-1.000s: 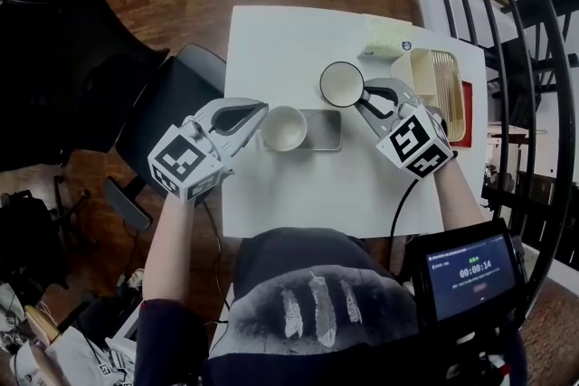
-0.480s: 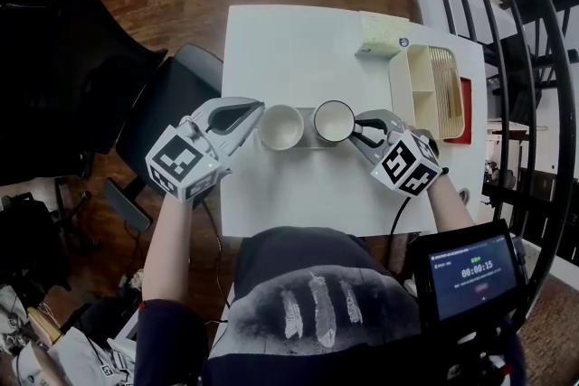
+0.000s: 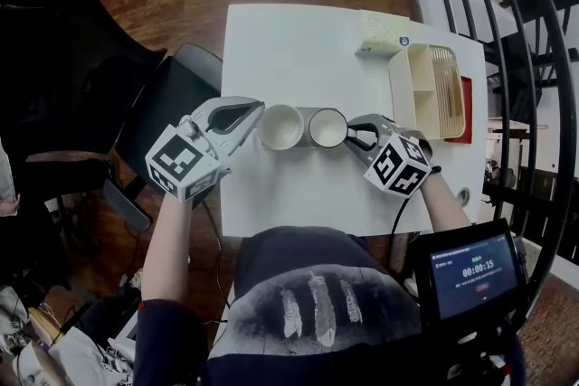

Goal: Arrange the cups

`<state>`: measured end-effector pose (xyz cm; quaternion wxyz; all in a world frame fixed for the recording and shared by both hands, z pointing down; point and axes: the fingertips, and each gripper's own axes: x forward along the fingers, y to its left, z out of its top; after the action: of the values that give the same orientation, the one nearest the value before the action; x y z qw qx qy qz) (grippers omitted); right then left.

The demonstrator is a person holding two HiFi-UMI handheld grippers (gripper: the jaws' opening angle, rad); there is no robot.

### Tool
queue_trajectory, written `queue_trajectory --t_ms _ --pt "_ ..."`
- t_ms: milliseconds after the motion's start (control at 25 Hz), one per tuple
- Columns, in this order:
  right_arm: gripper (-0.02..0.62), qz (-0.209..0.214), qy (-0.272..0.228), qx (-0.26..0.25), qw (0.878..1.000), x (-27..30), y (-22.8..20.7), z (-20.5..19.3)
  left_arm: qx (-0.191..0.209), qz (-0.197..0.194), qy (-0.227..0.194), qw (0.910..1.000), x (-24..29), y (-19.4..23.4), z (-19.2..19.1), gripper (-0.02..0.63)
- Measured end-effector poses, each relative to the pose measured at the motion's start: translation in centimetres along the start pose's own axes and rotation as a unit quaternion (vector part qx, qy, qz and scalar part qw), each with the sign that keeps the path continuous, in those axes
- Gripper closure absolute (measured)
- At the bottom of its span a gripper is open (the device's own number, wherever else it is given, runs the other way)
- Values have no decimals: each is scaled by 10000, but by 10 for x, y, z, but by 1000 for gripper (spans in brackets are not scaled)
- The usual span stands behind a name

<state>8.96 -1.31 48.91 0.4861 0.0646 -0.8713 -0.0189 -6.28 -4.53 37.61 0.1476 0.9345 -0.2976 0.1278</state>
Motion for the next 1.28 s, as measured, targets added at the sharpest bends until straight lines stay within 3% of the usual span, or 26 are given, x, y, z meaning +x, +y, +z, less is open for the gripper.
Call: queue_trajectory --t_ms 320,600,720,840,960,1280 --pt "526 111 -15 -197 9997 8 0 5 12 -42 54 10000 1 -1 -5 591" --pt "523 270 92 35 9996 9 -1 3 60 -45 70 9999 0 0 -8 591" --pt "458 361 -2 297 9989 5 -2 4 34 -33 57 10000 0 1 -8 591" --pt "450 369 -87 481 9981 -5 -6 5 3 -30 31 10000 0 4 -7 591" --pt "419 286 -227 633 9973 -17 -14 8 -92 -75 -25 9999 0 6 -9 591" --pt "419 -286 -767 719 9940 -54 -61 36 -36 -94 30 9999 5 5 -9 591"
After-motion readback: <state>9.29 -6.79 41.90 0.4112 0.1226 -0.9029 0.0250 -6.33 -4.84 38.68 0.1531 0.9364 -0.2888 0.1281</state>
